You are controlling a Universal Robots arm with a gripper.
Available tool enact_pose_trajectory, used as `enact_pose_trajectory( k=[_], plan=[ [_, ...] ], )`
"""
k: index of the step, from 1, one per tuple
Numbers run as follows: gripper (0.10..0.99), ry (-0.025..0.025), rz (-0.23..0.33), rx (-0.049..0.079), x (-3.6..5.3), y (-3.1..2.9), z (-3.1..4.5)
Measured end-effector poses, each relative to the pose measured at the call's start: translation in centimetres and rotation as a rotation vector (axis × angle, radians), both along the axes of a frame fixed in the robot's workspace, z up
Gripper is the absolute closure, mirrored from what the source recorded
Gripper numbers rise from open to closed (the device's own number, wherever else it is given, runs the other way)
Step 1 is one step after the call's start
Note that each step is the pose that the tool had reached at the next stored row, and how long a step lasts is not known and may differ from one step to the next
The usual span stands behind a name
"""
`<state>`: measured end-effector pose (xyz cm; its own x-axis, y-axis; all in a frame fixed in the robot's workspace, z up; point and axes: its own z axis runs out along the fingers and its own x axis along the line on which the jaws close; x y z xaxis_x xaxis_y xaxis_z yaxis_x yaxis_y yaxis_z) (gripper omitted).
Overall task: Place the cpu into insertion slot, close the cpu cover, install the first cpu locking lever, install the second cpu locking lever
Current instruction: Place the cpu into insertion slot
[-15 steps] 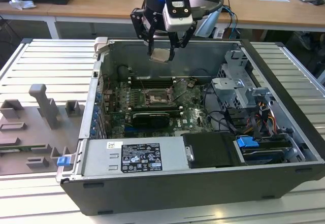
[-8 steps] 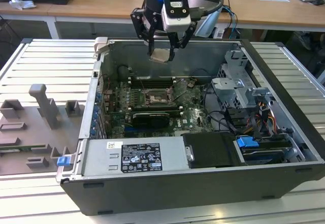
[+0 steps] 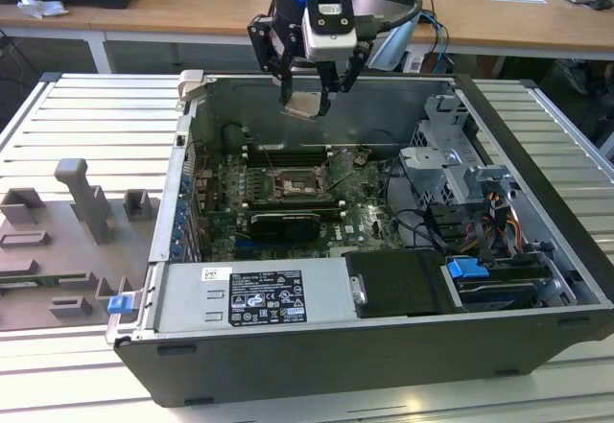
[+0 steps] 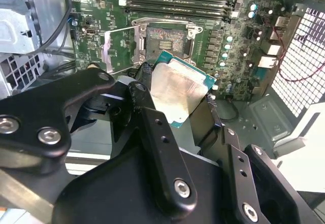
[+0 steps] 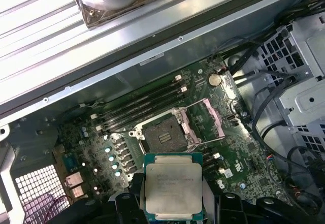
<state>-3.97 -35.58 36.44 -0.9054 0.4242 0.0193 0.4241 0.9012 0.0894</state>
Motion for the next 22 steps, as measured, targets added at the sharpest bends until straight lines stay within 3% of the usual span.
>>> enact_pose_trajectory(
  k=[11,22],
  plan=[
    [0.545,0.0000,-0.066,0.000,-0.01,0.00,-0.09],
    [0.545,0.0008,-0.184,0.000,-0.01,0.00,-0.29]
  ],
)
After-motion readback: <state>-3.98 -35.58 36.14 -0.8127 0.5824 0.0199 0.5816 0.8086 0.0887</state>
